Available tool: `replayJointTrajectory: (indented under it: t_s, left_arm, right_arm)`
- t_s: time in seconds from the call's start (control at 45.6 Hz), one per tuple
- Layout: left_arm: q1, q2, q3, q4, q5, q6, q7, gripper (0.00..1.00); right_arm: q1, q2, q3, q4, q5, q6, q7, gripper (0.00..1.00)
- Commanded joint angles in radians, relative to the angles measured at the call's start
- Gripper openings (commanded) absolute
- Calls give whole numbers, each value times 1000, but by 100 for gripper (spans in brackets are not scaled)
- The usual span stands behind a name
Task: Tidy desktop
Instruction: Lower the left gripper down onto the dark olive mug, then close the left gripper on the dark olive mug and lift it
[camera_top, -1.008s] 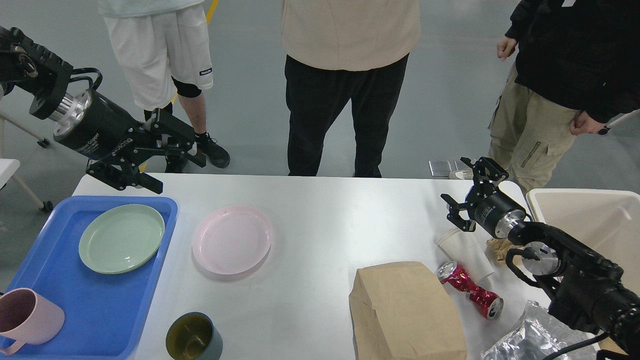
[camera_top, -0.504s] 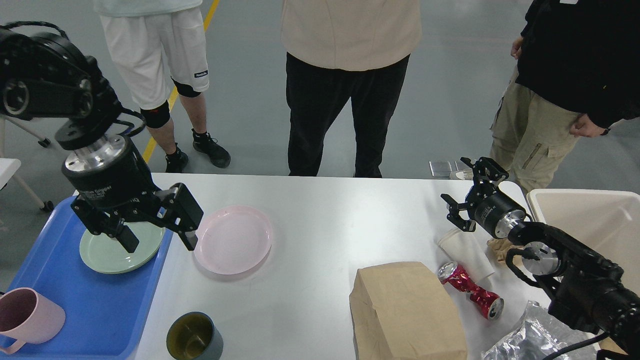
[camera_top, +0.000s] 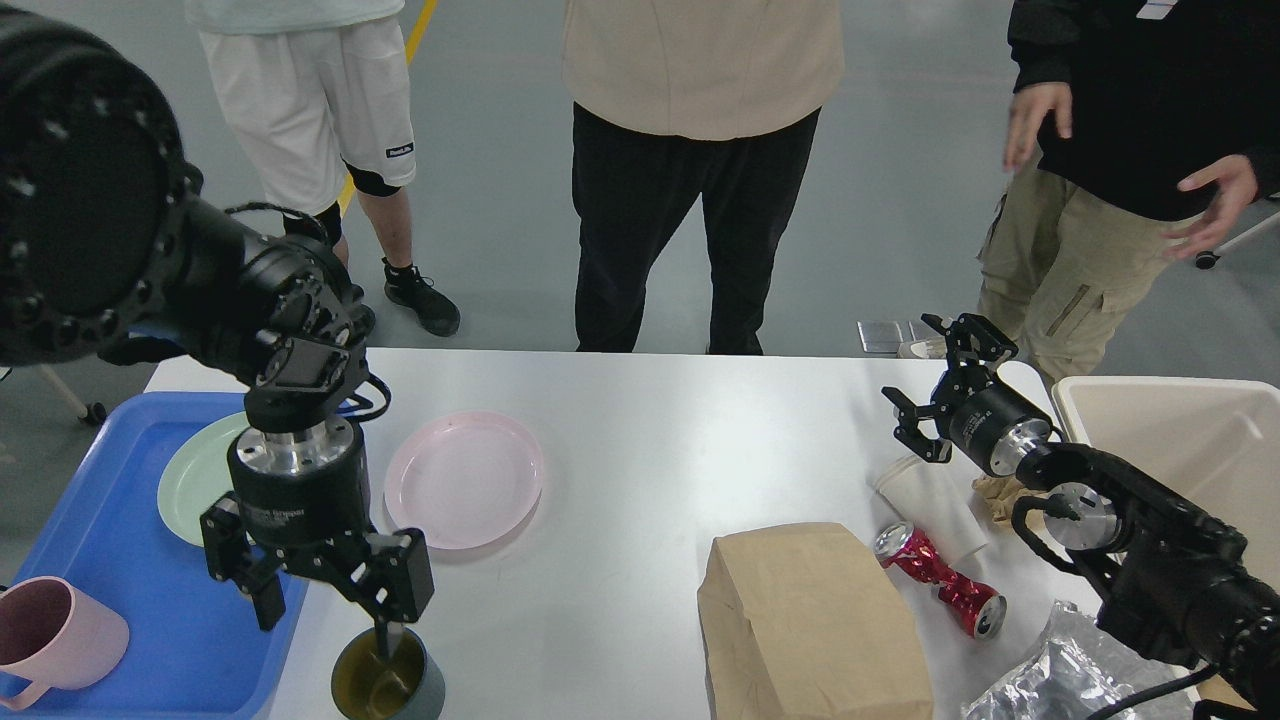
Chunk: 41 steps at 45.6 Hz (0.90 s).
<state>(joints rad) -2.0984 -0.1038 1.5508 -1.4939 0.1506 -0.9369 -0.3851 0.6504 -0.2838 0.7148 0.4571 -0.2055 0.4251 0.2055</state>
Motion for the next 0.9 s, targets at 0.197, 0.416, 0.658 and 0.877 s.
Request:
replayJointTrajectory:
  t_s: [0.197,0.416,0.658,0.877]
  left_arm:
    - [123,-16,3,31,-42,223,0,97]
    - [162,-16,2,43,-91,271,0,97]
    - [236,-16,0,84,-108,305,0,97]
    - [265,-14,-2,104,-108,306,0,97]
  right_arm:
    - [0,0,0,0,0,0,0,100]
    - [0,0,0,0,0,0,0,100]
    - [0,0,0,0,0,0,0,100]
    - [0,0,0,0,0,0,0,100]
